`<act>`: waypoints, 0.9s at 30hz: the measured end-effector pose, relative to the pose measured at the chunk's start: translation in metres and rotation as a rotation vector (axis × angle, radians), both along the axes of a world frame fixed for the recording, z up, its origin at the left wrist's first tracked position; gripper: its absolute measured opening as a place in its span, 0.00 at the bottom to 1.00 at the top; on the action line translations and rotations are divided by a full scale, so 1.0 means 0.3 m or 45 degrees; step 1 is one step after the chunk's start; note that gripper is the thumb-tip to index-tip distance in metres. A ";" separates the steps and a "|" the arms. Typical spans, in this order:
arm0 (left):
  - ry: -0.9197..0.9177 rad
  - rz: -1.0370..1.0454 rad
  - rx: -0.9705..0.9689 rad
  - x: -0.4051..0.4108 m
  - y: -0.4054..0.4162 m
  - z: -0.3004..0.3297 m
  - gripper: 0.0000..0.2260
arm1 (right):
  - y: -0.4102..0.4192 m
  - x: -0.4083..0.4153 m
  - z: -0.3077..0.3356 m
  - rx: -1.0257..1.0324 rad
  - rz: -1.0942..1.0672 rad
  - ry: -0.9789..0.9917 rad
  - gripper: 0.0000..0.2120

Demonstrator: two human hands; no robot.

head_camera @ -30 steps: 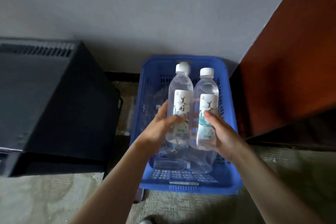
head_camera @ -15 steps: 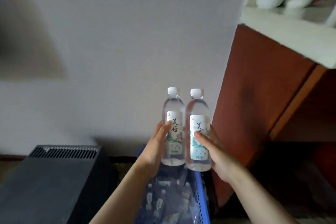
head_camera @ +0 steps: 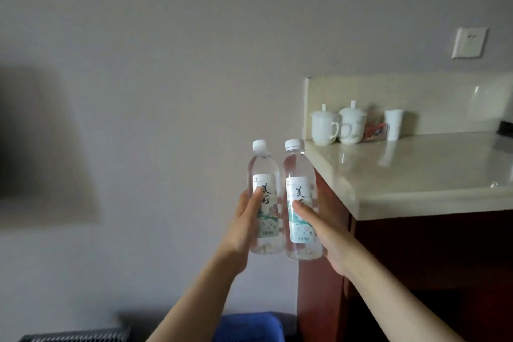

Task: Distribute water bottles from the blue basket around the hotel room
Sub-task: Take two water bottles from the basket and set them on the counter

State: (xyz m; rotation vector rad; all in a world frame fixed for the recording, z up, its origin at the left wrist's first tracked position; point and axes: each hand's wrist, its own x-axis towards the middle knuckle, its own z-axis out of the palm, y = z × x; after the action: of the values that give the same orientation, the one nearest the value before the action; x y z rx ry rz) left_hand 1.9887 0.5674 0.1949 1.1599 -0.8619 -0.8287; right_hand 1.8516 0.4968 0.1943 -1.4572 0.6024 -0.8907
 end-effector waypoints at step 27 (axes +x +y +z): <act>-0.446 -0.195 -0.201 -0.128 -0.465 0.335 0.26 | -0.392 -0.216 0.299 -0.313 -0.218 -0.109 0.13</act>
State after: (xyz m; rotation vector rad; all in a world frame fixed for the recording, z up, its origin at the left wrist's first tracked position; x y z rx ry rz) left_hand 1.9503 0.4278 0.2955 1.1259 -1.2948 -0.6752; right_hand 1.7869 0.3792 0.2839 -1.5940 0.5750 -1.1887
